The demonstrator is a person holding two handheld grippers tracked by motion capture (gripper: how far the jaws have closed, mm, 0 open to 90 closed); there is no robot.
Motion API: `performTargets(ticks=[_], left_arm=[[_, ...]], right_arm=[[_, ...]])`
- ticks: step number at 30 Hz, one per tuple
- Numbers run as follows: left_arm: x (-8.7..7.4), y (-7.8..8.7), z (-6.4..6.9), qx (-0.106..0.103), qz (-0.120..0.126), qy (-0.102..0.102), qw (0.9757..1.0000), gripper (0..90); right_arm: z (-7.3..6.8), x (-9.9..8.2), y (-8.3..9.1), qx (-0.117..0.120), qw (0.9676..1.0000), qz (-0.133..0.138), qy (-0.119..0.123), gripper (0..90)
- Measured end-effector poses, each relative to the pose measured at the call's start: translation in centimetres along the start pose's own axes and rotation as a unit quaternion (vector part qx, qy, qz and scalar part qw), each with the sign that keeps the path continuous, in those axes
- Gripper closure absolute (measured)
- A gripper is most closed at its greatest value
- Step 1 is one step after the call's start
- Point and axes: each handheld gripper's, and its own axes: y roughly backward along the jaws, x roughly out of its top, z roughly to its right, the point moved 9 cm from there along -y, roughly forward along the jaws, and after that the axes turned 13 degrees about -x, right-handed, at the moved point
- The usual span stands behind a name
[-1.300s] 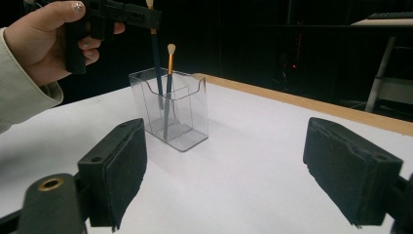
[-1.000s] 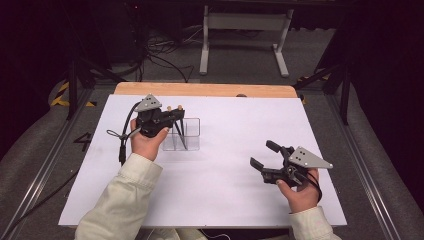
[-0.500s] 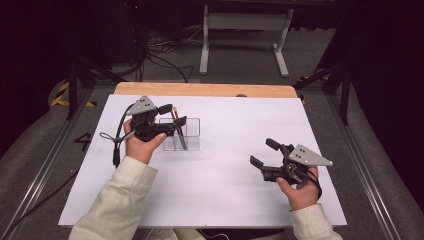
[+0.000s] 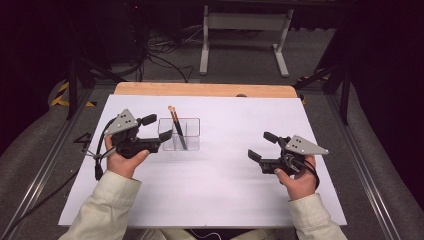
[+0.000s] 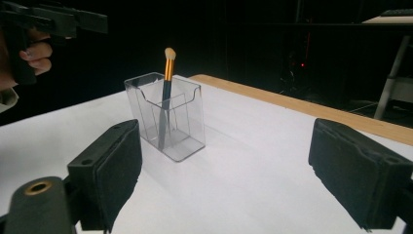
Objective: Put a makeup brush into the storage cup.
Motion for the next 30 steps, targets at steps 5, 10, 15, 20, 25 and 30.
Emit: performTargets(ticks=[5, 10, 15, 20, 25, 30], left_arm=[[-0.5, 1.4, 0.7, 0.004, 0.011, -0.01, 0.9999, 21.9], [-1.4, 2.8, 0.6, 0.008, 0.02, -0.004, 0.9998, 22.1], [-2.6, 3.4, 0.3, 0.011, 0.017, 0.003, 0.9998, 21.7], [-4.4, 4.0, 0.3, 0.009, 0.006, 0.008, 0.9999, 21.7], [-5.4, 4.3, -0.1, 0.012, 0.01, 0.014, 0.9998, 21.8], [-6.9, 4.7, -1.0, 0.014, 0.013, 0.024, 0.9995, 22.1]], right_arm=[[0.3, 0.0, -0.2, 0.001, 1.0, -0.004, 0.005, 13.2], [0.7, 0.1, -0.1, 0.002, 1.0, -0.004, 0.003, 13.1], [1.2, -0.2, 0.1, -0.003, 1.0, -0.007, 0.002, 13.1], [1.5, -0.5, 0.5, -0.005, 1.0, -0.009, 0.001, 13.1], [1.6, -0.9, 0.7, -0.006, 0.9999, -0.009, 0.003, 13.1], [1.7, -1.3, 1.0, -0.004, 0.9999, -0.011, 0.004, 13.1]])
